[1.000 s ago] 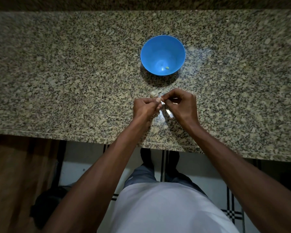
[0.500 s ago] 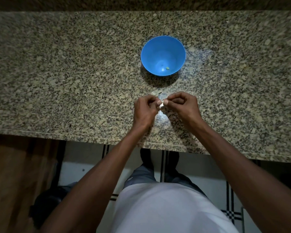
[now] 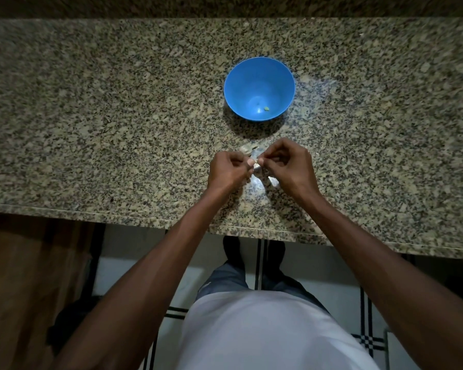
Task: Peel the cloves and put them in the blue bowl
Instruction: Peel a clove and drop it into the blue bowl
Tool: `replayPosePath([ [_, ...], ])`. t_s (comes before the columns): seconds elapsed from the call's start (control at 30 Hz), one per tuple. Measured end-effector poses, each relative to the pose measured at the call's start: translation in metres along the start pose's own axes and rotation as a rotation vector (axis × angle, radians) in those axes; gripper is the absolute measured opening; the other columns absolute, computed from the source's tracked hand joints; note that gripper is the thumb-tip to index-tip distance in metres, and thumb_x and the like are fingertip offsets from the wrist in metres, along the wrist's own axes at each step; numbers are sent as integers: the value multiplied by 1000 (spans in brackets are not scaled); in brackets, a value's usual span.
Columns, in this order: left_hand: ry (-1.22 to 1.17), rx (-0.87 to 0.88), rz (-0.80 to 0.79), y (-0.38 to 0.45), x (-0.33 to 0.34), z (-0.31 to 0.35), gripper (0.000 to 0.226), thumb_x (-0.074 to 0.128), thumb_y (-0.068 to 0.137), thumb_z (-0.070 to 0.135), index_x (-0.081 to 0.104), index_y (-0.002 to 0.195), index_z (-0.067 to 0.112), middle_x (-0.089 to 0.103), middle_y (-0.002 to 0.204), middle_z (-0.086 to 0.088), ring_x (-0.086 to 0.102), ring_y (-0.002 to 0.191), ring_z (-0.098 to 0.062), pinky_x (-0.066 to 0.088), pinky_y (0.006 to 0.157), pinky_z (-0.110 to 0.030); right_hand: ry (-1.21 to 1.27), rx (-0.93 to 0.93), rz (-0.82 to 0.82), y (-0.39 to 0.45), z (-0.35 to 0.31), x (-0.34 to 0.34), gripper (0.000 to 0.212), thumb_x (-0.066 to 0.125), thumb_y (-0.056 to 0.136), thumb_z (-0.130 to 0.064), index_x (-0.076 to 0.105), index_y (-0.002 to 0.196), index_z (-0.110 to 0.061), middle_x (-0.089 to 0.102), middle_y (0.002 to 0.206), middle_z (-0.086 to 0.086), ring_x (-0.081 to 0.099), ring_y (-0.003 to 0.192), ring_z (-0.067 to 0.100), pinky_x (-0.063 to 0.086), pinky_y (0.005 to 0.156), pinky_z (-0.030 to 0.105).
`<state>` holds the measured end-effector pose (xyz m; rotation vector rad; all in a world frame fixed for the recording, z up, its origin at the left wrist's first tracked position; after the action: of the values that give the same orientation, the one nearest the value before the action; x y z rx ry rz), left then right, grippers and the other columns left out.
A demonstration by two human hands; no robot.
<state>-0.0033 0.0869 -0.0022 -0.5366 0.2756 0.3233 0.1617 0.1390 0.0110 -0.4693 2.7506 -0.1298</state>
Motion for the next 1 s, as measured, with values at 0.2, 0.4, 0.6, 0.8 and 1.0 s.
replayPosePath([
  [0.2,177,293,6,-3,-3,10,13,78,90,10,77,103,7,75,93,4,71,80,3,55,66,-11,329,330,62,0,23,-5,32,88,80,-4,67,102,7,77,84,17,78,81,30,65,82,49],
  [0.4,148,258,24,0,-1,9,18,82,87,17,77,101,7,76,92,2,72,80,0,58,68,-14,322,349,56,0,20,-3,32,92,76,-5,69,97,3,77,84,16,79,81,29,66,79,45],
  [0.6,232,324,77,1,-2,13,12,81,88,15,78,98,9,76,89,1,72,80,-6,61,71,-19,372,350,53,-4,15,-1,37,91,75,-3,67,100,8,77,86,19,78,80,27,65,74,35],
  [0.8,400,553,143,-9,7,20,5,64,93,2,67,95,6,67,88,-3,64,75,-14,58,68,-35,534,478,6,-8,17,4,32,87,80,-2,70,106,6,79,94,18,79,92,30,64,84,34],
  [1.0,345,480,52,-10,11,14,6,60,97,2,62,97,8,63,91,0,59,79,-6,52,67,-25,635,516,-130,-9,23,8,23,75,88,6,74,110,2,78,110,15,76,105,27,61,91,29],
])
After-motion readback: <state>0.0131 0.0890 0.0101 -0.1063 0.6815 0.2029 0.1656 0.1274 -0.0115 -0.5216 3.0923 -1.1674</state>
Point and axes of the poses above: each hand's wrist, its own y-axis towards the middle knuckle, its own x-axis out of the palm, z = x × y, the point moved 6 cm from there along y, towards the middle knuckle
